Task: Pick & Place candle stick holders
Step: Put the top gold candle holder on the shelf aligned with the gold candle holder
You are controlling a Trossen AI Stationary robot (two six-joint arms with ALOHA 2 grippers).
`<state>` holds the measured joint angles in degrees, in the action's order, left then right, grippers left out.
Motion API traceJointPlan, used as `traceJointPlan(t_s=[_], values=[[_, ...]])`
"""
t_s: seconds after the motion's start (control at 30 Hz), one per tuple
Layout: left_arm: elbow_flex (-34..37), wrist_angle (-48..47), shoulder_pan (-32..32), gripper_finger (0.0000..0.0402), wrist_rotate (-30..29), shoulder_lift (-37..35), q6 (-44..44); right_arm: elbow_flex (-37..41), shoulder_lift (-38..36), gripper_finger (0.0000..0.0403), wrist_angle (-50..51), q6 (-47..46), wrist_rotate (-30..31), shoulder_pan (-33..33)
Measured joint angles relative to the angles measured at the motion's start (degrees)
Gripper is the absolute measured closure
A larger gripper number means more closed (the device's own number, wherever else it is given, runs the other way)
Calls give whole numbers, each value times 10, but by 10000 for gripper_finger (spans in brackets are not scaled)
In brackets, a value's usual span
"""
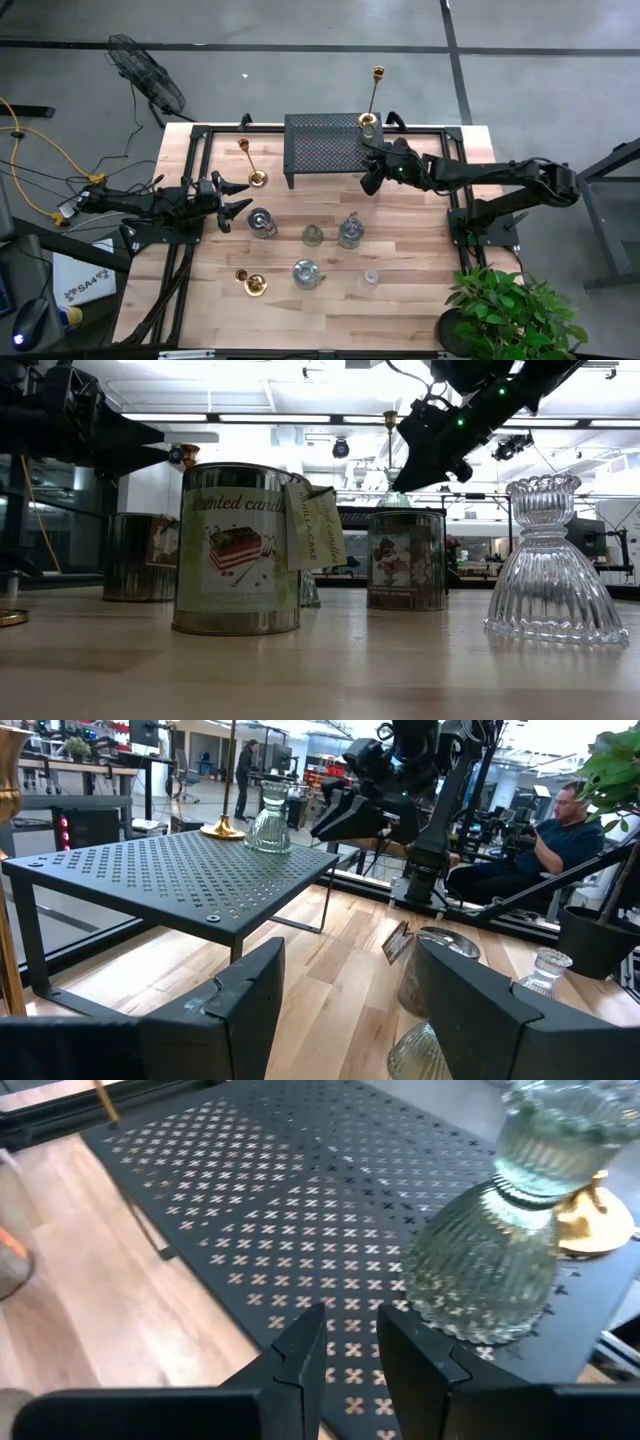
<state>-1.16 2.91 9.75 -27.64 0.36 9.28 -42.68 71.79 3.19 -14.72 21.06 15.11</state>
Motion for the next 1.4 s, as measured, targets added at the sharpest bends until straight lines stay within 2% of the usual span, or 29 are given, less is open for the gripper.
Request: traceJointPlan(t_s=[1.23,1.4], values=[[-3,-1,0,183,16,0,2,0,0,319,36,13,-2,0],[-3,1,0,183,-25,0,-11,0,0,319,36,13,-14,0]])
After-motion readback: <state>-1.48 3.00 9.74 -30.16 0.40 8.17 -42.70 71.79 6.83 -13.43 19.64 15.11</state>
